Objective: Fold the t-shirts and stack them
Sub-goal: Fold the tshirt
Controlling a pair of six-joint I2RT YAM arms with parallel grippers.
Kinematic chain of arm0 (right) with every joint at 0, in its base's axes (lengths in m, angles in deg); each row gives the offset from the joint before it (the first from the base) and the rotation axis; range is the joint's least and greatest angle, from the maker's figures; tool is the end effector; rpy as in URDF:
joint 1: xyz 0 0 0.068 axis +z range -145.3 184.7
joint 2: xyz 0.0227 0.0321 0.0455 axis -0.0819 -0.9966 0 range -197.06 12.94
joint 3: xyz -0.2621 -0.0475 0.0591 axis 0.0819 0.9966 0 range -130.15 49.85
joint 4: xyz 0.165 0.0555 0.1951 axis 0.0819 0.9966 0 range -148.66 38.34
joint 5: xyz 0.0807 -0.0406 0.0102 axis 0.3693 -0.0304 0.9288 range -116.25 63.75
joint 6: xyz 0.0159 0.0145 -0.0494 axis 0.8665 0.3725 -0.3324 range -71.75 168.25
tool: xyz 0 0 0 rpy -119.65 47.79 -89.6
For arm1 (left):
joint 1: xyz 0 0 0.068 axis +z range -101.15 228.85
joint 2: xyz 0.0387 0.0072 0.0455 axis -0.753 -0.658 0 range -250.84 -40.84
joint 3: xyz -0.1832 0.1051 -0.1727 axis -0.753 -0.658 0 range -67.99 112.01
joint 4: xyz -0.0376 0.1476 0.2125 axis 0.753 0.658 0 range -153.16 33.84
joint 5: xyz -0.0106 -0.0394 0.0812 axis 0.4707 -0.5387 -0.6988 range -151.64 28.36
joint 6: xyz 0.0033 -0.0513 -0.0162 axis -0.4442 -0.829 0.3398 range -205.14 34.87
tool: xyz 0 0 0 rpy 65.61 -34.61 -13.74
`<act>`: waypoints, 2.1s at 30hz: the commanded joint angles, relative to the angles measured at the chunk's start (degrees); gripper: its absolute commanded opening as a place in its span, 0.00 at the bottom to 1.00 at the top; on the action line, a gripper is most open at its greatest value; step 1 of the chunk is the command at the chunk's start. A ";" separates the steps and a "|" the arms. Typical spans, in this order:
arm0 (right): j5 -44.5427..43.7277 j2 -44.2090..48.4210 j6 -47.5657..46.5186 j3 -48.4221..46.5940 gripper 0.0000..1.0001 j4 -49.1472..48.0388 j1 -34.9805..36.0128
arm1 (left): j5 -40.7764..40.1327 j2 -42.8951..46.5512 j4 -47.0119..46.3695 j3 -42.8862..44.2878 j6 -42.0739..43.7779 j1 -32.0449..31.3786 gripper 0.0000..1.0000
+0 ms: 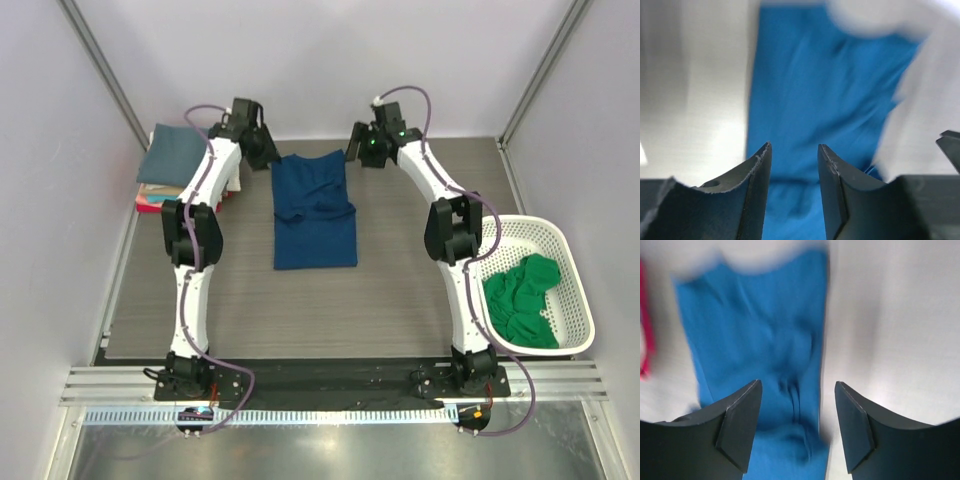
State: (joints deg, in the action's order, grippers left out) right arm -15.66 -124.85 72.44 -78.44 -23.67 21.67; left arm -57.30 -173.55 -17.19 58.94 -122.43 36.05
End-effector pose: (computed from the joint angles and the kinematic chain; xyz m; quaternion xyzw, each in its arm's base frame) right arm 0.5192 0.1653 0.2333 0.0222 0.9187 0.2150 0.3307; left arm 0.5032 -0.1171 0.2567 -0.1881 0.9253 -0.1710 0.2814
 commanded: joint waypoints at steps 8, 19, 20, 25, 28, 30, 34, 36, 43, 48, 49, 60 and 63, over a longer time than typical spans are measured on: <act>5.67 23.86 -0.72 28.44 0.63 -7.63 0.68 | 5.24 24.46 -7.27 -25.77 -0.58 -0.73 0.44; 0.40 23.99 -1.68 39.00 0.58 -9.49 14.05 | 3.83 43.58 -27.77 -65.92 -6.46 -9.70 0.40; 0.22 21.89 -1.68 37.34 0.58 -9.32 14.66 | 4.97 43.32 -30.31 -67.42 -7.08 -9.70 0.39; -0.83 15.90 -2.56 30.92 0.56 -6.95 15.55 | 5.59 39.55 -33.93 -71.30 -8.41 -9.70 0.35; -2.41 12.47 -3.53 27.67 0.56 -5.28 15.55 | 5.68 37.70 -34.20 -72.09 -7.97 -9.70 0.34; -3.81 9.50 -4.40 23.54 0.56 -3.09 15.55 | 5.68 37.34 -34.72 -72.88 -7.88 -9.70 0.33; -7.93 3.08 -6.51 11.10 0.56 1.13 15.46 | 5.86 37.96 -35.95 -75.78 -7.88 -9.70 0.33; -10.31 -0.52 -7.48 3.88 0.56 5.34 15.11 | 5.86 38.48 -36.40 -77.88 -7.79 -9.70 0.32; -12.97 -9.52 -4.50 -22.19 0.61 3.97 11.07 | 6.38 46.46 -36.22 -83.69 -8.49 -9.88 0.32; -11.38 6.03 -3.62 -5.16 0.61 -4.48 10.01 | 4.02 53.15 -31.66 -83.69 -7.00 -9.88 0.37; -11.29 8.22 -3.36 1.48 0.61 -4.57 10.10 | 3.75 53.77 -31.39 -83.52 -6.39 -9.79 0.40; 2.49 39.17 3.23 56.10 0.64 -10.63 9.66 | 0.15 53.17 -32.09 -83.25 -6.12 -9.79 0.51; 6.98 42.08 5.43 64.55 0.64 -14.75 9.66 | -1.26 52.29 -32.70 -83.08 -5.94 -9.70 0.54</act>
State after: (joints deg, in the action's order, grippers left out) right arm -15.33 -84.42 74.43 -19.16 -32.68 31.46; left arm -56.10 -120.35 -48.73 -25.38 -129.47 26.26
